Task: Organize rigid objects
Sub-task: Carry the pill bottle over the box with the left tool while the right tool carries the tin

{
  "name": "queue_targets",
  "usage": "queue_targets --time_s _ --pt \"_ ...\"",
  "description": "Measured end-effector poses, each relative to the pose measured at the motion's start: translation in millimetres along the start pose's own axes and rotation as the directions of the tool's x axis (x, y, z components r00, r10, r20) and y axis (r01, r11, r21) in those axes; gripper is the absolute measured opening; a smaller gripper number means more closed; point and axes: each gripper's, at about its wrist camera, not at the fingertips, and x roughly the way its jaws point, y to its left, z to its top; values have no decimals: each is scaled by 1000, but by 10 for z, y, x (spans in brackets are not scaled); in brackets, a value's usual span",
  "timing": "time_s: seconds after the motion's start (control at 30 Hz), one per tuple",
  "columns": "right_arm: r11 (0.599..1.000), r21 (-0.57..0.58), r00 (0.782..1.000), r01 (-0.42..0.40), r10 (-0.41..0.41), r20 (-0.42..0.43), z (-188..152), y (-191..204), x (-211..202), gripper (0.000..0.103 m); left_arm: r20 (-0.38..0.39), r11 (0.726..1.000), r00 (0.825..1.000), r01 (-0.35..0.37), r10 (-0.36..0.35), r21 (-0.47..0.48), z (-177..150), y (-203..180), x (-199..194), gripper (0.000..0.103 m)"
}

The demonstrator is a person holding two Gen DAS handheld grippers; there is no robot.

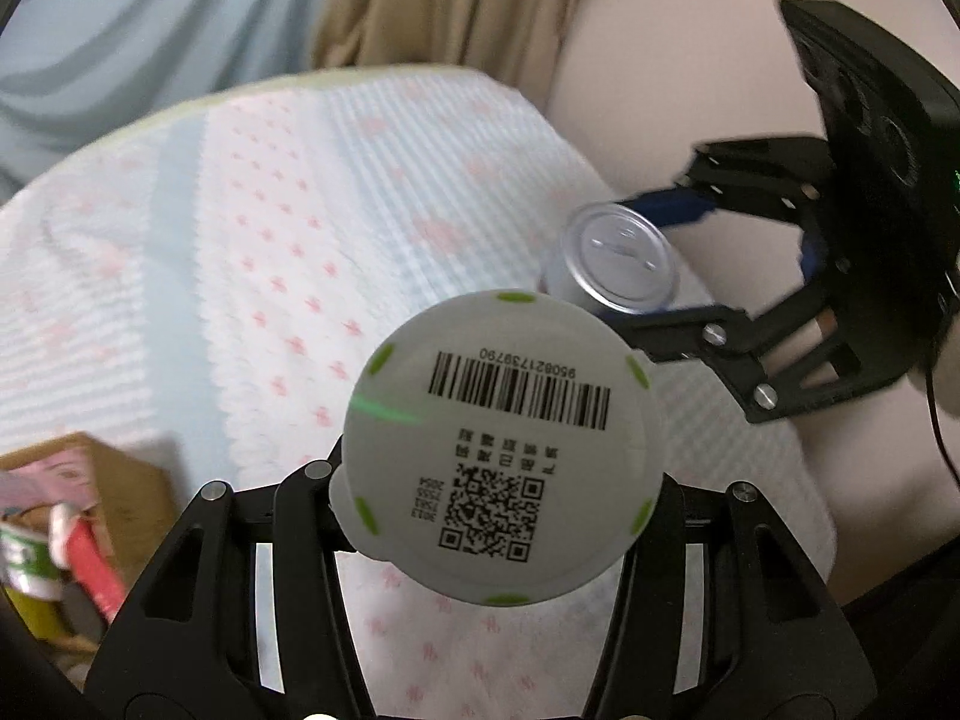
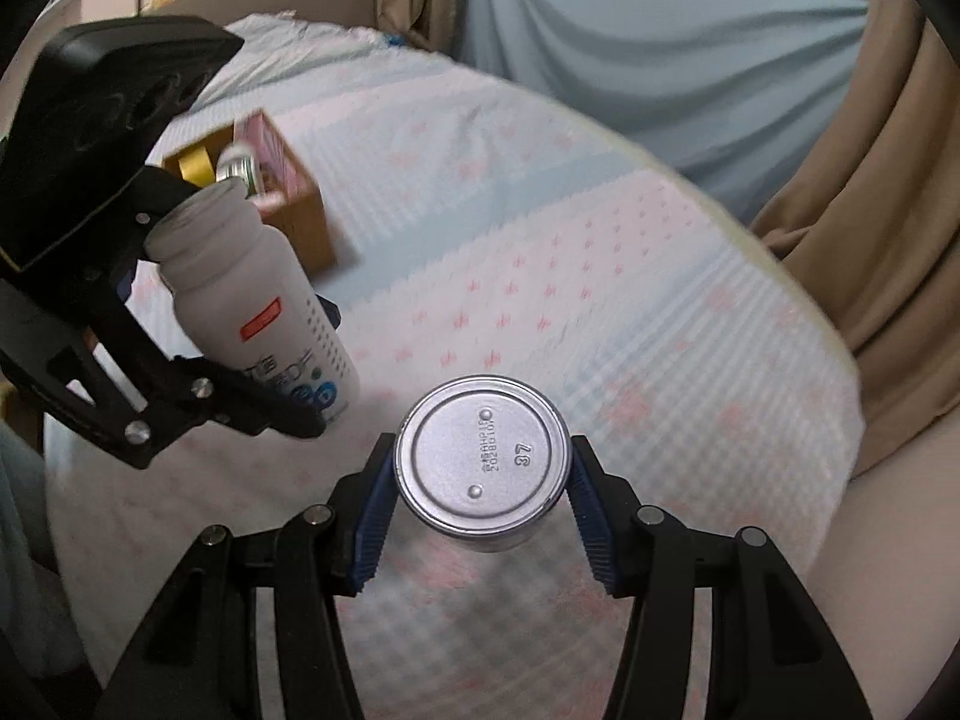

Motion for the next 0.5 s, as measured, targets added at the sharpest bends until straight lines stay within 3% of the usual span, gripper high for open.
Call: queue_targets --time_s 0.27,0.5 --pt "993 110 997 47 -54 60 687 371 -839 50 72 993 996 -42 50 -106 272 193 -1043 48" --pt "982 191 989 9 -36 140 1401 787 -1220 50 82 972 987 -120 139 -201 151 623 -1934 48"
